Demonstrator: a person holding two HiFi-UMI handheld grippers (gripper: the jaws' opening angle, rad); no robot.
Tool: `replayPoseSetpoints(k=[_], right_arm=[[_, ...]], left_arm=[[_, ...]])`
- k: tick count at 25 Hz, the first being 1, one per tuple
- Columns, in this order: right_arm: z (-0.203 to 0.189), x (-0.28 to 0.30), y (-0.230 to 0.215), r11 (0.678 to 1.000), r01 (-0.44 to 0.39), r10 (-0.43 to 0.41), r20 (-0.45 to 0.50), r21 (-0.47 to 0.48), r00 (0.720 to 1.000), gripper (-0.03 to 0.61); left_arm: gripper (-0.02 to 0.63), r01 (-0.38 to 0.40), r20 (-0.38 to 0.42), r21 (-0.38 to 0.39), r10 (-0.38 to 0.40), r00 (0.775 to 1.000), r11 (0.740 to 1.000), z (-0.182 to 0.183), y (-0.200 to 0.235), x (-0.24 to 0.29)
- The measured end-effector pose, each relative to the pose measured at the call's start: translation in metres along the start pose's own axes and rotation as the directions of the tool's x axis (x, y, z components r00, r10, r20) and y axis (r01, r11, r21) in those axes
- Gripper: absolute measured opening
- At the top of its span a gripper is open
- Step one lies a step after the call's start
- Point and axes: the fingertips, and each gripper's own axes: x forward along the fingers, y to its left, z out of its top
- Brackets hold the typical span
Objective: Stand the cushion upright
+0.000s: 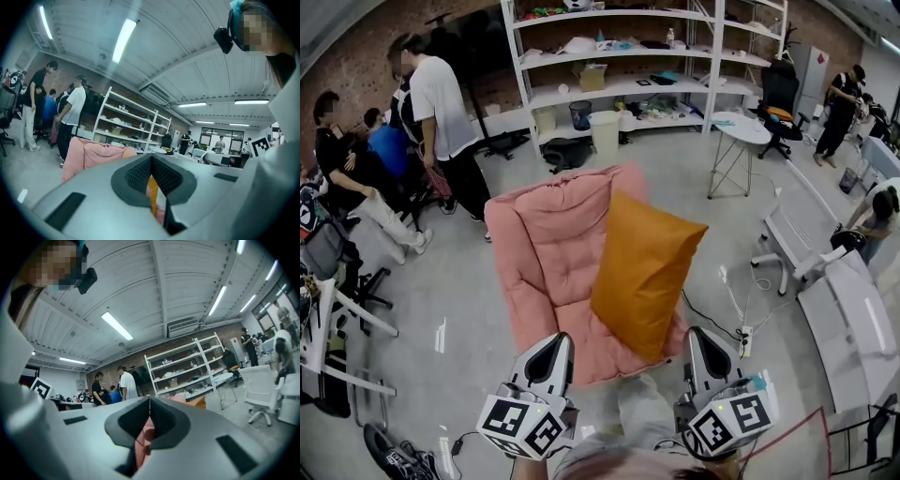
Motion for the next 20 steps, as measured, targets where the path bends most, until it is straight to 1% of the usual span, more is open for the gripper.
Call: replayPoseSetpoints(k=[6, 12, 20], right_arm=[[-0.001, 0.04, -0.034, 1.0, 0.022, -0.021, -0.016, 0.017, 1.0, 0.015], [0.008, 0.084, -0.069, 0.999, 0.025, -0.024, -0.028, 0.022, 0.999, 0.015], [0.006, 0.128, -0.117, 0.999, 0.044, -0.043, -0.069, 0.022, 0.997, 0.017]], left_arm=[[-0.006, 0.033, -0.031, -0.008, -0.033, 0.999, 0.999, -0.003, 0.006, 0.058], [-0.006, 0.045, -0.035, -0.023, -0.046, 0.998, 0.999, 0.005, 0.016, 0.119], [0.008, 0.026, -0.057, -0.042, -0.029, 0.998, 0.999, 0.003, 0.037, 0.187]])
